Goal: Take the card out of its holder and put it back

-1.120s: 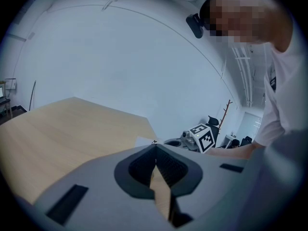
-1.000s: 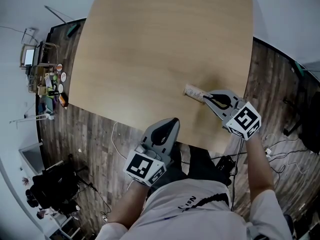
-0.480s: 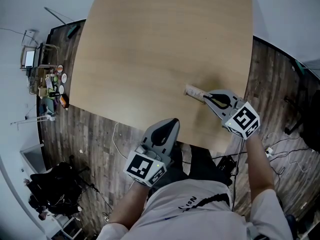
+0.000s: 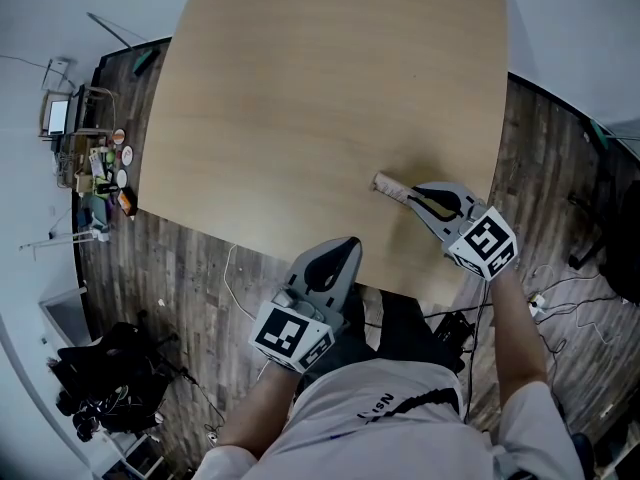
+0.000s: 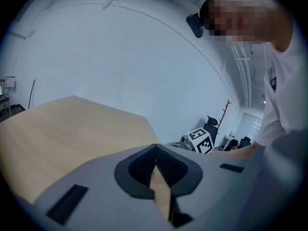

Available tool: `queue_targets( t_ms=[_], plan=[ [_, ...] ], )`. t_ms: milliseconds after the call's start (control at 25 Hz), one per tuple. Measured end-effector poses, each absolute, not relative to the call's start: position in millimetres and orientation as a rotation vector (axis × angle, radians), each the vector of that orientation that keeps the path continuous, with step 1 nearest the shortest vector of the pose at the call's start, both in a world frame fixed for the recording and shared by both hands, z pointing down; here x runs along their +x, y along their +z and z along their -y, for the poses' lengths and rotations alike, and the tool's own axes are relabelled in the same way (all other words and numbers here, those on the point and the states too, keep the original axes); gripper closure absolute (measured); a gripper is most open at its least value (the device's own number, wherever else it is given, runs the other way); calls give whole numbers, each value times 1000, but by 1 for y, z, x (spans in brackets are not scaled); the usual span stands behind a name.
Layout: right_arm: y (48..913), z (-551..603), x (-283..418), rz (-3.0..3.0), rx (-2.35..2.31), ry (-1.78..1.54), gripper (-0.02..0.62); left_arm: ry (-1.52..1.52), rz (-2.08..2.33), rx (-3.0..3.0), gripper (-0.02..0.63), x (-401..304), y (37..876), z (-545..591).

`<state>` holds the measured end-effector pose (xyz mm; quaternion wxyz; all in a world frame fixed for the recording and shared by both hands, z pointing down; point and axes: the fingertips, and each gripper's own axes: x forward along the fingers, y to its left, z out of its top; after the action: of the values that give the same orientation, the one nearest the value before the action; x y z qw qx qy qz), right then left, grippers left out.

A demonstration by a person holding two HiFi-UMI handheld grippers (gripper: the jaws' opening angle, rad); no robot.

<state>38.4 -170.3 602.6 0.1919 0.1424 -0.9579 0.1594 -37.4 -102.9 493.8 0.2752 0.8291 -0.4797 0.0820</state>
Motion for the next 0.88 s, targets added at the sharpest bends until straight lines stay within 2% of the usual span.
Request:
queue_targets(
  t_ms=[480,880],
  plan=[
    [547,170,64,2663,741,378,552,176,1273,2288,594,-37,479,88],
    [483,97,37,2609,1006,484,563,125,1216,2350,594,-65,436,50]
  ],
)
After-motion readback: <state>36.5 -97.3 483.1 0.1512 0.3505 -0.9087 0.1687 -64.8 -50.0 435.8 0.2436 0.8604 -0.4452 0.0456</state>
